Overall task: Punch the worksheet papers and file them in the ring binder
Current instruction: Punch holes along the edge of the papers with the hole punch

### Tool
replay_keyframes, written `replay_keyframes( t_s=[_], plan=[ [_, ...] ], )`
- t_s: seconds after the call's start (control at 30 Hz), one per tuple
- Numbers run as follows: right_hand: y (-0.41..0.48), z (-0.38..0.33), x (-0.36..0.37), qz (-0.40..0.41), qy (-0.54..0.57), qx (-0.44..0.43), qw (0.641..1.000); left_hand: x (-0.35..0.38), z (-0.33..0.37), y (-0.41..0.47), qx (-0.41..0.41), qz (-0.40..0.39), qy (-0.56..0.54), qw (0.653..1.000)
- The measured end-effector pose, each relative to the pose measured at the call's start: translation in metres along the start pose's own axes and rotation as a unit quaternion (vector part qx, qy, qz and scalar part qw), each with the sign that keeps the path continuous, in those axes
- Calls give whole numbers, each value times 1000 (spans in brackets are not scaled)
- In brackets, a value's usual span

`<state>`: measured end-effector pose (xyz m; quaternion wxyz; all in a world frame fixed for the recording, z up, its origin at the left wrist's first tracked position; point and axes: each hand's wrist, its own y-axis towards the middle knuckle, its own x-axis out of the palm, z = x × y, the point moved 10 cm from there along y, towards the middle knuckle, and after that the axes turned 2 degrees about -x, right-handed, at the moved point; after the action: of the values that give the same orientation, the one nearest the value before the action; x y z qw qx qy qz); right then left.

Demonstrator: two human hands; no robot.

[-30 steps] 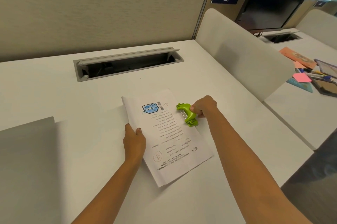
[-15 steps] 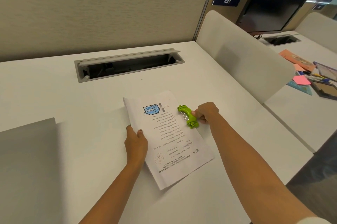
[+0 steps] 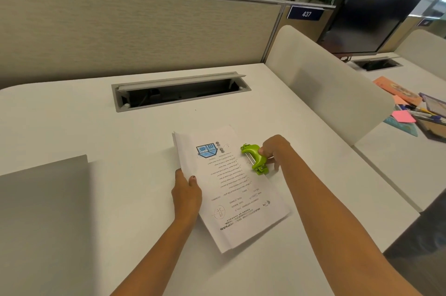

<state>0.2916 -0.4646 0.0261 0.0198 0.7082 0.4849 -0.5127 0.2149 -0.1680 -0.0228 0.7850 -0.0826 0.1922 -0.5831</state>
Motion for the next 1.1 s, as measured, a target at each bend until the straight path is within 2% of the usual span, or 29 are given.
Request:
replay_keyframes(
  t_s=[0.07, 0.13, 0.33, 0.5, 0.73, 0.93, 1.1],
  plan=[
    [1, -9, -1, 3, -57, -40, 998, -1, 0, -1, 1, 2, 2, 1000],
    [0, -8, 0, 0, -91, -33, 995, -1, 0, -1, 1, 2, 4, 1000],
    [1, -5, -7, 24, -93, -32, 995, -2, -3, 2, 3, -5, 6, 1000],
    [4, 8, -9, 47, -55, 7, 997, -1, -2, 2, -1, -5, 4, 1000],
    [5, 19, 0, -37, -61, 51, 996, -4, -2, 4, 15, -1, 5, 1000],
    [2, 7, 1, -24, -28, 5, 999, -3, 0, 5, 28, -5, 13, 1000],
    [-3, -2, 7, -39, -51, -11, 998, -24, 2, 13, 29, 25, 7, 999]
  ],
)
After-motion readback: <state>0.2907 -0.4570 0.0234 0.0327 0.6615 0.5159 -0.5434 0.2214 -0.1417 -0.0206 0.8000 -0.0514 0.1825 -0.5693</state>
